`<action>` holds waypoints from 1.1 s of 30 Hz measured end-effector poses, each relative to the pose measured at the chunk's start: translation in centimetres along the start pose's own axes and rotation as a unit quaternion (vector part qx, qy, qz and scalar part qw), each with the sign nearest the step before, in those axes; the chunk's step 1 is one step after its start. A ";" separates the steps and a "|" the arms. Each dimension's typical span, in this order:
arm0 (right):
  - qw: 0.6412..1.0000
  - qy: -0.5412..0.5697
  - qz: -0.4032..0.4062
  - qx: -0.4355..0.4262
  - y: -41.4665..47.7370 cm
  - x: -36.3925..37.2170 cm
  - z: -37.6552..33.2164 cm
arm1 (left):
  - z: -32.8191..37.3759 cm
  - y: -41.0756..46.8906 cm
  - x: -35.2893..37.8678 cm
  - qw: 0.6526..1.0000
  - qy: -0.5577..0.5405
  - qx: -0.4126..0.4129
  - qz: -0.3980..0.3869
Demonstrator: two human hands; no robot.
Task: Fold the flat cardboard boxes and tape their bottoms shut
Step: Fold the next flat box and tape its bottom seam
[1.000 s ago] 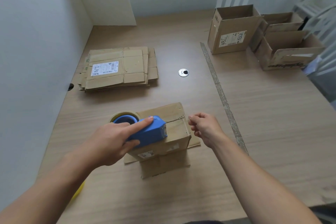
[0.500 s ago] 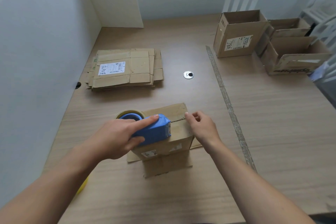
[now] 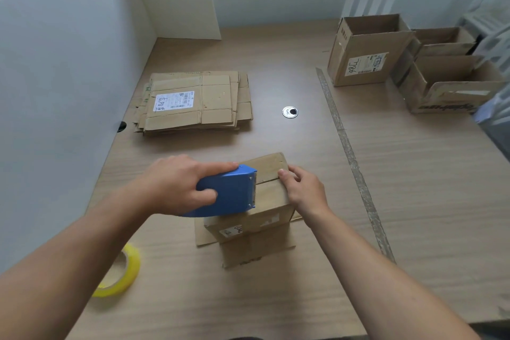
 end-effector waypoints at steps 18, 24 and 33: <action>0.986 -0.116 0.022 -0.119 -0.7 1.1 -0.7 | -6.2 -5.1 1.3 0.963 -0.266 -0.024 -0.032; 0.983 -0.149 0.050 -0.096 -0.7 1.1 -0.9 | -6.4 -5.4 0.4 0.954 -0.297 -0.027 -0.031; 0.985 -0.136 0.067 -0.077 -0.1 1.2 -0.6 | -7.8 -6.3 1.0 0.941 -0.313 -0.063 -0.111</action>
Point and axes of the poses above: each hand's wrist, its own y-axis towards the middle knuckle, its own x-axis out of the palm, z = x × y, the point moved 2 cm from there along y, towards the middle knuckle, and after that the axes turned 8 degrees about x, right-handed, at the moved point
